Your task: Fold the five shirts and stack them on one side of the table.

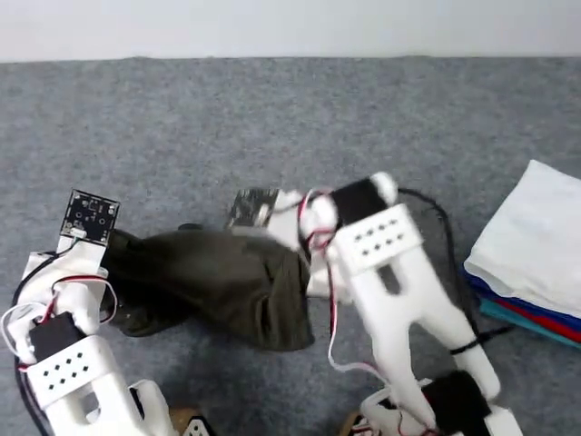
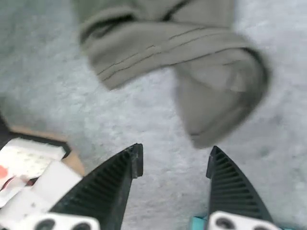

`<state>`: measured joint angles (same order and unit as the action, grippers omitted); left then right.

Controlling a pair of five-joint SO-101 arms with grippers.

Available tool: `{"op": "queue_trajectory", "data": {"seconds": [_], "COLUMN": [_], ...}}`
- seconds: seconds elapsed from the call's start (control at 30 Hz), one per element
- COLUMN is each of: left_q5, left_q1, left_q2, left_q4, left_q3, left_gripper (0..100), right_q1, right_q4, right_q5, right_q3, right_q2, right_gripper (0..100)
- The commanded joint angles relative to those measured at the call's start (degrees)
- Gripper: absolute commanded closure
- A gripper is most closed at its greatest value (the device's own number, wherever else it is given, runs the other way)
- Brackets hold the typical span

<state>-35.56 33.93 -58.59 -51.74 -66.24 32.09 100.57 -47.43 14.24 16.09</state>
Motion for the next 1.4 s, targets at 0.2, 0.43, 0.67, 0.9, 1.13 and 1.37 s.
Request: {"op": "queue_trajectory", "data": {"seconds": [0.2,0.43,0.67,0.9,1.13,1.37], "left_q5": [-0.6,-0.6,-0.6,-0.6,-0.6,-0.6], "left_q1": [0.3,0.3,0.4,0.6,0.7,0.6], "left_q2": [-0.5,-0.8,-0.8,-0.9,-0.9,-0.9], "left_q4": [1.9,1.8,1.8,1.8,1.8,1.8], "left_q3": [-1.4,-1.3,-1.2,-1.1,-1.0,-1.0], "left_gripper": [99,99,99,99,99,99], "right_q1": [20.4,22.1,21.9,20.2,18.2,18.2], "right_q4": [-4.6,-12.5,-17.2,-22.5,-21.1,-17.2], "right_q5": [12.8,13.5,13.5,13.4,13.3,13.5], "right_q3": [8.8,8.8,9.0,9.0,6.0,3.6], "right_q2": [-3.6,-15.4,-24.4,-34.6,-41.2,-41.6], "right_gripper": [77.5,77.5,77.7,78.0,95.0,98.8]}}
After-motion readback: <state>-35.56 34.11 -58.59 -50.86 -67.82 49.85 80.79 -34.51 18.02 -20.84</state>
